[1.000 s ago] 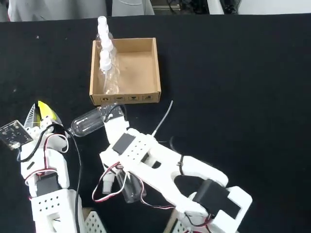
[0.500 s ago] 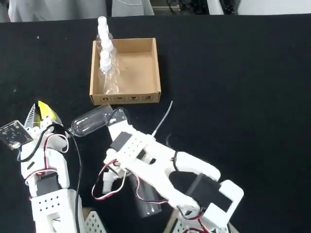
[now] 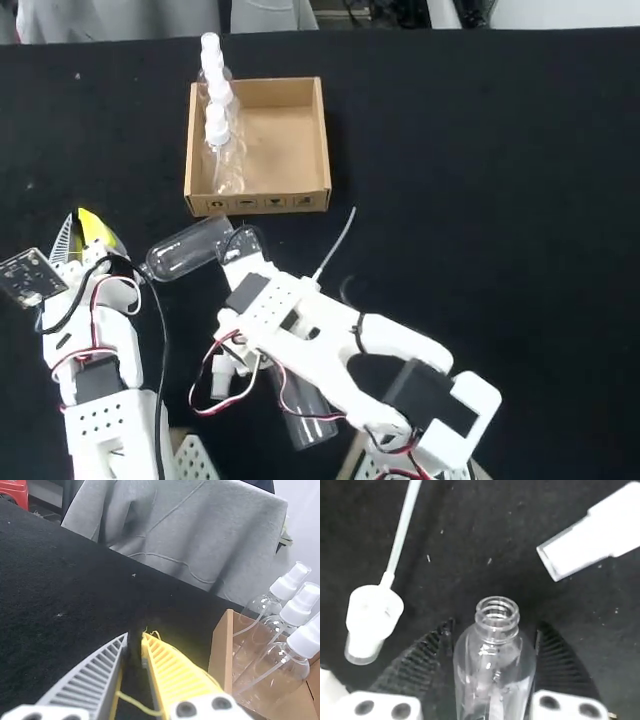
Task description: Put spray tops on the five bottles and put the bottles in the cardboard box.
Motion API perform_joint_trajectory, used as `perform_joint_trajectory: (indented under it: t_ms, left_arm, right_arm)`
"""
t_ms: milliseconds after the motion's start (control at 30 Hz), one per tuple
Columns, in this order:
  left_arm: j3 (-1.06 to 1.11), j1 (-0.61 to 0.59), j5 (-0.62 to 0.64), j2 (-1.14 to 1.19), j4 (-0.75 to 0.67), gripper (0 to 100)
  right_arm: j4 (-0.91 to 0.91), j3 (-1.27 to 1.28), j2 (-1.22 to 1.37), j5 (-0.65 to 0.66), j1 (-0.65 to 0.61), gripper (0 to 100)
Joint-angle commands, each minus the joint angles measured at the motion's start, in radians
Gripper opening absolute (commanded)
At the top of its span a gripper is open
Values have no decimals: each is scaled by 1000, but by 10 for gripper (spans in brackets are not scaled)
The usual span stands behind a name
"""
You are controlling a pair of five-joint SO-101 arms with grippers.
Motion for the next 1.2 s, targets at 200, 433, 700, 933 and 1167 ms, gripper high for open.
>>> perform_joint_trajectory:
  t_ms: [200, 433, 700, 933, 1167]
  left_arm:
    - [22, -2, -8, -3, 3, 41]
    - [22, -2, -8, -3, 3, 41]
    - [22, -4, -8, -3, 3, 41]
    - [22, -4, -8, -3, 3, 41]
    - [22, -4, -8, -3, 3, 41]
  right_arm:
    - [40, -56, -12, 15, -14, 206]
    - [49, -58, -12, 11, -14, 233]
    - [107, -51, -12, 15, -14, 282]
    - [118, -35, -12, 37, -9, 239]
    - [120, -4, -12, 74, -8, 188]
